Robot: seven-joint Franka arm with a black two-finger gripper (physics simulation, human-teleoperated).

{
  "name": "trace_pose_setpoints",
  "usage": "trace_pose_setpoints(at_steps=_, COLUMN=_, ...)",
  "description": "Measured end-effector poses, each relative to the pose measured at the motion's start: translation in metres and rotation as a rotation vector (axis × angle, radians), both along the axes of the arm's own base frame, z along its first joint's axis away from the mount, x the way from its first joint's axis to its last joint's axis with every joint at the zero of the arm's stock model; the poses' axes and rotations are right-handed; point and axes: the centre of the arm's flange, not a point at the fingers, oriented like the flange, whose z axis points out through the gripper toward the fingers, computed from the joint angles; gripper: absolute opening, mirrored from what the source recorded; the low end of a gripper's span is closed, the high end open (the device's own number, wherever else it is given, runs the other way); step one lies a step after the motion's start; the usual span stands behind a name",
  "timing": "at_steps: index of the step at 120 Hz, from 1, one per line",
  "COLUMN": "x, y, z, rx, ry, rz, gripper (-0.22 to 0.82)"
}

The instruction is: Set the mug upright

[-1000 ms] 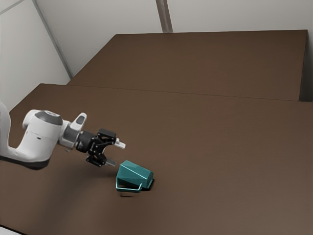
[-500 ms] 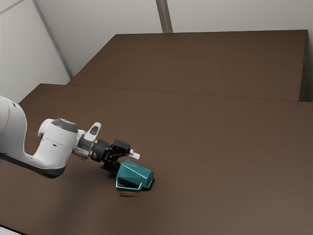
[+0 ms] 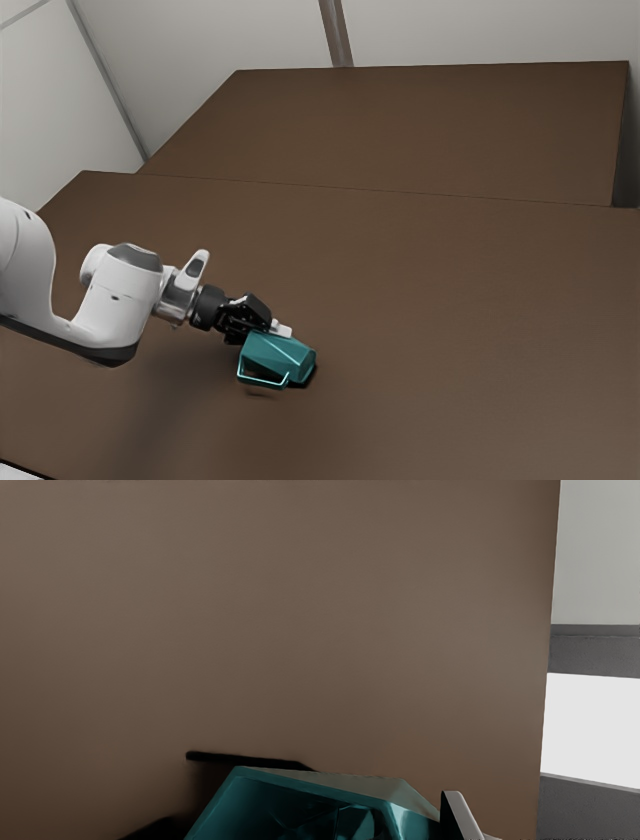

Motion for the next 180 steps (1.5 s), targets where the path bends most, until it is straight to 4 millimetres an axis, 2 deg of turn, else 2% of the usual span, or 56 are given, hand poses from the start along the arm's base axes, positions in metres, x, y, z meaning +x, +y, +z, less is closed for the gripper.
trace_pose_setpoints(at_steps=12, x=0.001, y=-0.005, z=0.004, rx=0.001, ry=-0.017, rz=-0.014, gripper=-0.15)
trace_pose_setpoints(at_steps=32, x=0.007, y=-0.016, z=0.025, rx=-0.008, ry=-0.076, rz=-0.039, gripper=-0.18)
trace_pose_setpoints(at_steps=48, x=0.019, y=0.005, z=0.048, rx=0.002, ry=-0.138, rz=-0.009, gripper=-0.18)
trace_pose_setpoints(at_steps=55, x=0.033, y=0.014, z=0.067, rx=0.031, ry=-0.187, rz=-0.019, gripper=-0.18)
trace_pose_setpoints(at_steps=66, x=0.072, y=0.024, z=0.118, rx=0.199, ry=-0.312, rz=-0.137, gripper=-0.18)
trace_pose_setpoints(at_steps=75, x=0.089, y=0.024, z=0.143, rx=0.402, ry=-0.365, rz=-0.297, gripper=-0.18)
trace_pose_setpoints(at_steps=83, x=0.104, y=0.022, z=0.156, rx=0.610, ry=-0.385, rz=-0.466, gripper=-0.18)
trace_pose_setpoints(at_steps=92, x=0.114, y=0.017, z=0.153, rx=0.808, ry=-0.373, rz=-0.635, gripper=-0.18)
trace_pose_setpoints(at_steps=97, x=0.119, y=0.014, z=0.143, rx=0.886, ry=-0.358, rz=-0.700, gripper=-0.18)
trace_pose_setpoints(at_steps=109, x=0.129, y=0.011, z=0.131, rx=1.019, ry=-0.361, rz=-0.746, gripper=-0.18)
trace_pose_setpoints(at_steps=123, x=0.135, y=0.027, z=0.129, rx=1.084, ry=-0.362, rz=-0.645, gripper=-0.18)
trace_pose_setpoints(at_steps=130, x=0.136, y=0.032, z=0.120, rx=1.061, ry=-0.351, rz=-0.554, gripper=-0.18)
trace_pose_setpoints(at_steps=145, x=0.139, y=0.033, z=0.104, rx=1.010, ry=-0.325, rz=-0.398, gripper=-0.18)
trace_pose_setpoints(at_steps=170, x=0.141, y=0.035, z=0.085, rx=0.977, ry=-0.274, rz=-0.269, gripper=-0.18)
trace_pose_setpoints(at_steps=180, x=0.141, y=0.035, z=0.083, rx=0.968, ry=-0.261, rz=-0.237, gripper=0.00)
